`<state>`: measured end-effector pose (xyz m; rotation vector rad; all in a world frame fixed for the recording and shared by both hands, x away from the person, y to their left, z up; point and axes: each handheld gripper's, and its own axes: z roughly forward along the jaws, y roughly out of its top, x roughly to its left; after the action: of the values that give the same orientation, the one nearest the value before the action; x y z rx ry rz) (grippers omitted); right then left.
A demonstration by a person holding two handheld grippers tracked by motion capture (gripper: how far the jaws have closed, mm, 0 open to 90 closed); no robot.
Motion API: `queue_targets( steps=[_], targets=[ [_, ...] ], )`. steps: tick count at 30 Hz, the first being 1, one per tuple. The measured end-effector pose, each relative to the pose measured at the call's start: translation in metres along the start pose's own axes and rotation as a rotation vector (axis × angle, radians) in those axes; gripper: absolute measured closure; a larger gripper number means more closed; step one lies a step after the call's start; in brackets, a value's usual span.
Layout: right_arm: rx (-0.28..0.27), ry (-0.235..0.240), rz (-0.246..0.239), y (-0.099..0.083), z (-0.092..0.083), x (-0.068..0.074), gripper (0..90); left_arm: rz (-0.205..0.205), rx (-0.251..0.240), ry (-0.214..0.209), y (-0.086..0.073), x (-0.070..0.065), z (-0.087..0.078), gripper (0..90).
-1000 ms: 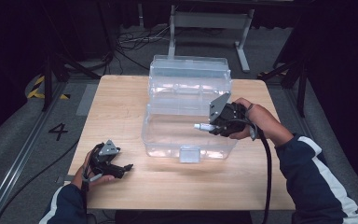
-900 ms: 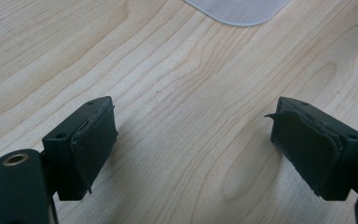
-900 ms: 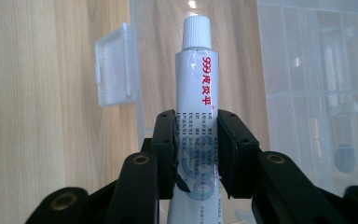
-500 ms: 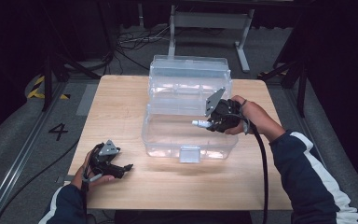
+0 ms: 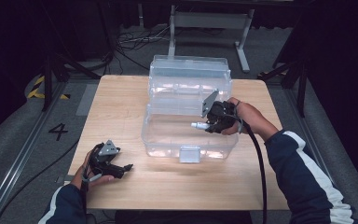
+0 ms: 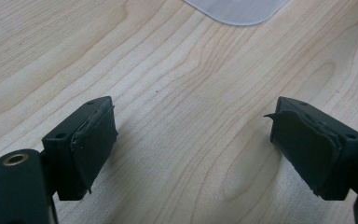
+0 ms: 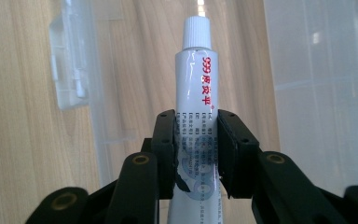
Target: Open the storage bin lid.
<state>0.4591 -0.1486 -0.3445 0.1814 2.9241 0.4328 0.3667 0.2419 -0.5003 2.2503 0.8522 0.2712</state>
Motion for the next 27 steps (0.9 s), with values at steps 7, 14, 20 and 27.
queue_targets(
  steps=[7,14,20,27],
  targets=[
    [0.011,0.019,0.005,-0.002,0.013,-0.002,70.5,0.001,0.0,0.0,0.0,0.0,0.0,14.6],
    [0.048,0.044,-0.013,-0.005,0.028,-0.003,70.5,0.001,0.001,0.001,0.0,0.0,0.0,14.6],
    [0.055,0.052,-0.001,-0.01,0.037,-0.004,70.5,0.003,0.0,0.003,0.0,0.0,0.0,14.6],
    [0.082,0.066,0.009,-0.015,0.045,-0.008,70.5,0.001,0.001,0.003,0.0,0.0,0.0,14.7]
  ],
)
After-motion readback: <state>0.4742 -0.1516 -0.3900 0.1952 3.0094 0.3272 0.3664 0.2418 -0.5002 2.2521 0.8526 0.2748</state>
